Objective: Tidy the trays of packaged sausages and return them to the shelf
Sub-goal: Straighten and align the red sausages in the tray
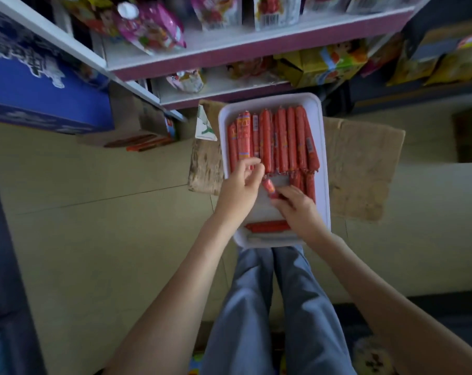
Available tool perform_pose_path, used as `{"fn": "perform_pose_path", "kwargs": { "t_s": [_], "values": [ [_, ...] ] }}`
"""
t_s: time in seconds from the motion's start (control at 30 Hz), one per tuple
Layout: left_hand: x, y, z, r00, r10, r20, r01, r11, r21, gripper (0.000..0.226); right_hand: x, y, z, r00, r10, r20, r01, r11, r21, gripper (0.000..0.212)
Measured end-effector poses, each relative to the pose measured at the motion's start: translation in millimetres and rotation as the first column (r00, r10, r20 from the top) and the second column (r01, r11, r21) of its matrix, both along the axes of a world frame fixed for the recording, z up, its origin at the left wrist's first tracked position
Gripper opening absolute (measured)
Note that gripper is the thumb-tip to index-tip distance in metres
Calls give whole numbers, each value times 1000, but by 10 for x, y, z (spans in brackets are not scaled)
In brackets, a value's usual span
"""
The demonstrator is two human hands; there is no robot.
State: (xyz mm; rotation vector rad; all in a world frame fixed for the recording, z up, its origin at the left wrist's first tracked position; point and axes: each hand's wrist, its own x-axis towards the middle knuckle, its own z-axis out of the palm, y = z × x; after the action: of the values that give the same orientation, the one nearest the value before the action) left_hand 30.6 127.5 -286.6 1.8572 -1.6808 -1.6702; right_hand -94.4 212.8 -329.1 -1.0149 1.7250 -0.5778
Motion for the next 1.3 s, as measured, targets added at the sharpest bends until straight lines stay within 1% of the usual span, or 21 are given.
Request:
{"fn": "perform_pose_path", "kwargs": {
  "t_s": [0.03,0.1,0.17,0.2,0.23,0.3,0.4,0.47,0.53,0.57,0.6,0.63,0.67,0.7,0.77,0.83,0.93,1.03,1.17,1.23,1.3],
  "values": [
    [-8,19,189,999,-32,-28,33,998,49,24,-51,-64,175,1000,-2,-1,2,999,-38,20],
    [-14,65,556,996,-84,-18,84,996,-19,23,-141,-162,558,998,59,-19,-60,996,-61,22],
    [-36,51,945,997,-28,-68,18,990,-143,8,-235,-259,990,994,107,-30,-109,990,-90,26],
    [-40,27,1140,993,8,-119,-27,987,-156,2,-267,-299,1227,993,116,-33,-119,987,-112,28],
    [-37,-4,1310,985,55,-166,-80,986,-147,7,-295,-337,1468,992,126,-28,-129,984,-123,32],
    [-31,-85,1676,934,221,-280,-247,967,-59,9,-357,-391,1928,986,167,-27,-169,978,-121,41],
    [13,-203,2137,703,578,-414,-540,813,218,14,-482,-364,2496,979,176,-104,-189,974,-125,34],
    [55,-243,2375,622,675,-397,-567,738,366,16,-530,-330,2833,993,84,-78,-99,973,-208,26],
    [53,-232,2540,610,692,-385,-525,718,457,16,-514,-308,3130,1000,-18,-22,11,948,-317,24],
    [45,-216,2602,664,652,-366,-493,750,441,14,-494,-310,3261,998,-60,9,59,926,-374,22],
    [27,-189,2677,760,560,-329,-450,820,355,12,-472,-315,3387,996,-91,26,93,899,-428,21],
    [3,-161,2747,877,393,-276,-351,916,193,22,-455,-326,3488,993,-113,30,113,871,-478,21],
    [-29,-124,2818,958,188,-218,-196,981,-16,35,-438,-348,3580,993,-115,18,107,841,-530,23],
    [-71,-85,2886,987,6,-160,-44,972,-231,43,-421,-367,3658,995,-103,-13,77,815,-574,25],
    [-156,-28,3051,971,-215,-102,125,826,-550,43,-383,-414,3779,991,-67,-116,-24,764,-644,30],
    [-210,-7,3162,957,-278,-86,143,706,-694,37,-350,-449,3879,984,-33,-173,-96,726,-681,33],
    [-194,10,3341,956,-234,-175,42,701,-712,32,-307,-497,3979,973,-10,-229,-168,647,-744,29],
    [-172,-2,3411,915,-273,-298,-5,730,-683,32,-287,-531,4034,954,-6,-298,-248,541,-803,25],
    [-193,26,3470,855,-251,-453,-75,805,-588,39,-270,-537,4073,941,-20,-338,-287,486,-826,28],
    [-192,23,3500,843,-277,-462,-45,818,-573,39,-251,-519,4107,947,-62,-314,-247,484,-840,28],
    [-177,-42,3489,872,-311,-379,29,805,-593,25,-244,-503,4134,984,-112,-136,-51,557,-829,31]
  ]
}}
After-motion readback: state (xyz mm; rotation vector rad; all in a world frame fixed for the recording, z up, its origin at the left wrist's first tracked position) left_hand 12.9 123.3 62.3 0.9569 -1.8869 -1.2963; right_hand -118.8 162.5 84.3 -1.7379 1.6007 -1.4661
